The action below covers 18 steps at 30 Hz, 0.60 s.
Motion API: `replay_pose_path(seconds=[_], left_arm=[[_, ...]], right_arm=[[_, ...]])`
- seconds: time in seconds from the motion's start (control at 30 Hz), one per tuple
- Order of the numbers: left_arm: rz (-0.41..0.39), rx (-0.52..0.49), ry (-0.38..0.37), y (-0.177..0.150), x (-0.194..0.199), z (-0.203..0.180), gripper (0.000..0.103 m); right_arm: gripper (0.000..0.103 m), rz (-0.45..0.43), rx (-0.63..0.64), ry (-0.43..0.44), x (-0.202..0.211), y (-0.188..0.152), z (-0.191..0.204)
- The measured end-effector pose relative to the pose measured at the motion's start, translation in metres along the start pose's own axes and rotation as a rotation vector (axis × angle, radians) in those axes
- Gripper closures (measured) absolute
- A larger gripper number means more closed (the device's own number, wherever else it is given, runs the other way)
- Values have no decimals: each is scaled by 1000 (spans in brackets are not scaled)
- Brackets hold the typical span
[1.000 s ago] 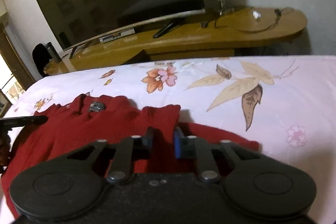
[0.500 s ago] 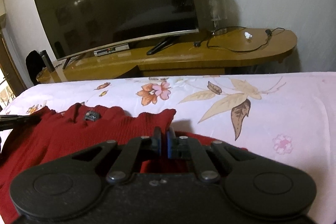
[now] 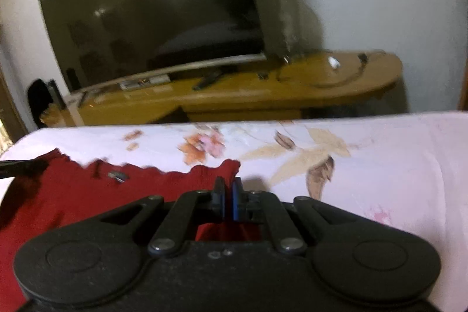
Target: Fold small clothes
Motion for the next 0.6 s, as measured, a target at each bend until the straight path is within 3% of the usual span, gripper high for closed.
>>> replay_pose_path(seconds=[0.1, 0.17, 0.3, 0.4, 0.5, 0.57, 0.6], left_arm=[[-45, 50, -5, 3, 4, 7, 100], [-35, 37, -16, 3, 2, 6, 100], [110, 32, -14, -11, -24, 6, 100], [75, 68, 31, -8, -19, 13, 100], [-13, 159, 62, -6, 4, 30, 100], [-85, 166, 30, 2, 21, 24, 100], [-103, 127, -6, 9, 26, 10, 100]], right_arm=[[98, 5, -35, -7, -5, -3, -7], [98, -20, -31, 13, 1, 0, -5], [98, -33, -6, 15, 2, 5, -2], [98, 80, -4, -66, -20, -10, -12], [82, 36, -16, -92, -11, -5, -14], [82, -22, 23, -98, 5, 2, -7], [82, -44, 42, -60, 13, 6, 1]])
Point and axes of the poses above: each gripper's, at about its wrist camera, not at the fingertips, and x roughly against the way its jaws point, z to its left, y to its top, the point moved 5 cm from there along -x, roughly the way its jaws point, and after that the axes turned 8 degrees about -x, right-handed, at the moved point
